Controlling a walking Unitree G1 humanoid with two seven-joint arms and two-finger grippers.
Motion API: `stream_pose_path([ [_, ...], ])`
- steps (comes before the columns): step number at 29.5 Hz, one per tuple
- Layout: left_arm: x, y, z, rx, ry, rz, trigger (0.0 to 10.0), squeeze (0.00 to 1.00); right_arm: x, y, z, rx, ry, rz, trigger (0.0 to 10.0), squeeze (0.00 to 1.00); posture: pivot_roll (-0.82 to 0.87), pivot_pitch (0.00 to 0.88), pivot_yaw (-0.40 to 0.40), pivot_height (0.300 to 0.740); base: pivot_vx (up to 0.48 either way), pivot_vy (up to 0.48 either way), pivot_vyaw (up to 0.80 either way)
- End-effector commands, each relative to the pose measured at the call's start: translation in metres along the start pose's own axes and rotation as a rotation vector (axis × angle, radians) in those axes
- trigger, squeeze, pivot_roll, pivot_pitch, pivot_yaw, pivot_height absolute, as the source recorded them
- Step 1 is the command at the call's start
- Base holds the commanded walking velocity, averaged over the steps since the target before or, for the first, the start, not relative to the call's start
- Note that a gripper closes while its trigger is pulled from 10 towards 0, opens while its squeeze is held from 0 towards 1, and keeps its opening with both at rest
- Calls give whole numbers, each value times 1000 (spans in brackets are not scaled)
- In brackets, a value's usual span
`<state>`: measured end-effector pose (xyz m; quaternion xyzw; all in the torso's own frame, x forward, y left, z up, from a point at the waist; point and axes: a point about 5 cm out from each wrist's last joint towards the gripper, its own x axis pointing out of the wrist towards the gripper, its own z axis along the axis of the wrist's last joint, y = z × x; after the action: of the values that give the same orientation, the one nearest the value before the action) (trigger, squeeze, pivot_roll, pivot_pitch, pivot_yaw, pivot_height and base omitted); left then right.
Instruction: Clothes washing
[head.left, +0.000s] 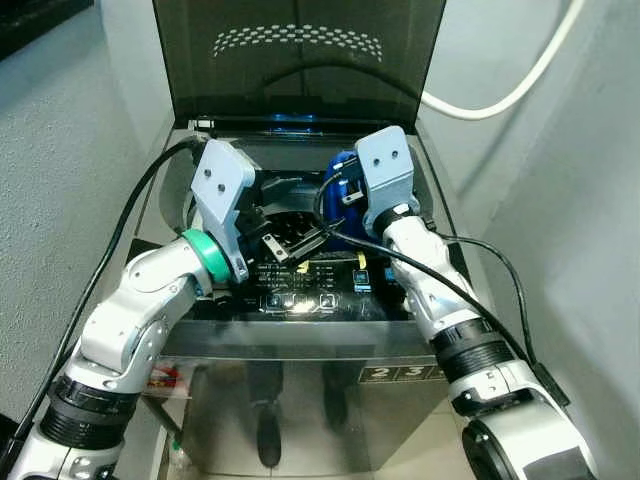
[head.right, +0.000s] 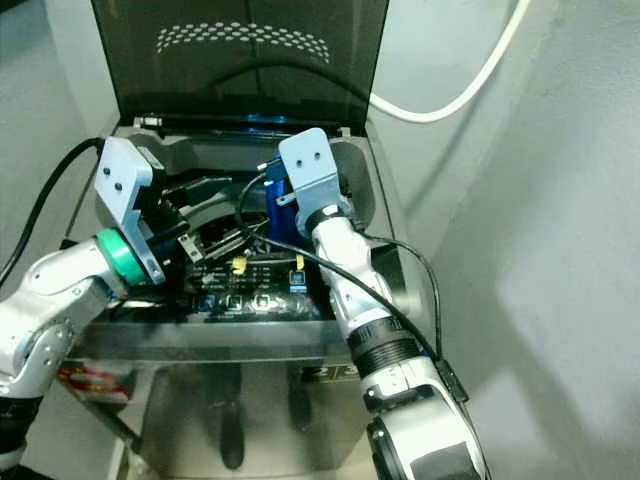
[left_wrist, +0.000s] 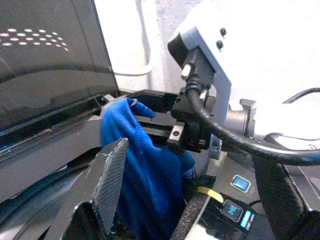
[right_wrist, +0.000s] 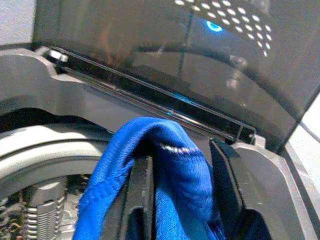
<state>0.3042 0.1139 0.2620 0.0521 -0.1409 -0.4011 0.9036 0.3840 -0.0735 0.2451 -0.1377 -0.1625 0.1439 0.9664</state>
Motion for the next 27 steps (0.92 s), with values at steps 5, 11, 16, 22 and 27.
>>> stream_pose_path([
  [5, -2, -3, 3, 12, -4, 59, 10000, 0, -6, 0, 5, -41, -81, 137, 10000, 0, 108, 0, 45, 740, 0, 0, 0],
  [11, -5, -4, 3, 15, 10, 93, 10000, 0, -12, -5, 5, -66, -82, 216, 10000, 0, 107, 0, 42, 740, 0, 0, 0],
  [16, -6, -6, 3, 12, 11, 102, 10000, 0, -21, -13, 5, -100, -92, 296, 10000, 0, 107, 0, 40, 740, 0, 0, 0],
  [22, -8, -9, 2, 9, 19, 94, 10000, 0, -47, -24, -6, -287, -18, 555, 10000, 0, 105, 0, 41, 740, 0, 0, 0],
  [27, -9, -9, 2, 7, 26, 95, 10000, 0, -47, -40, -4, -435, 22, 589, 10000, 0, 103, 0, 37, 740, 0, 0, 0],
])
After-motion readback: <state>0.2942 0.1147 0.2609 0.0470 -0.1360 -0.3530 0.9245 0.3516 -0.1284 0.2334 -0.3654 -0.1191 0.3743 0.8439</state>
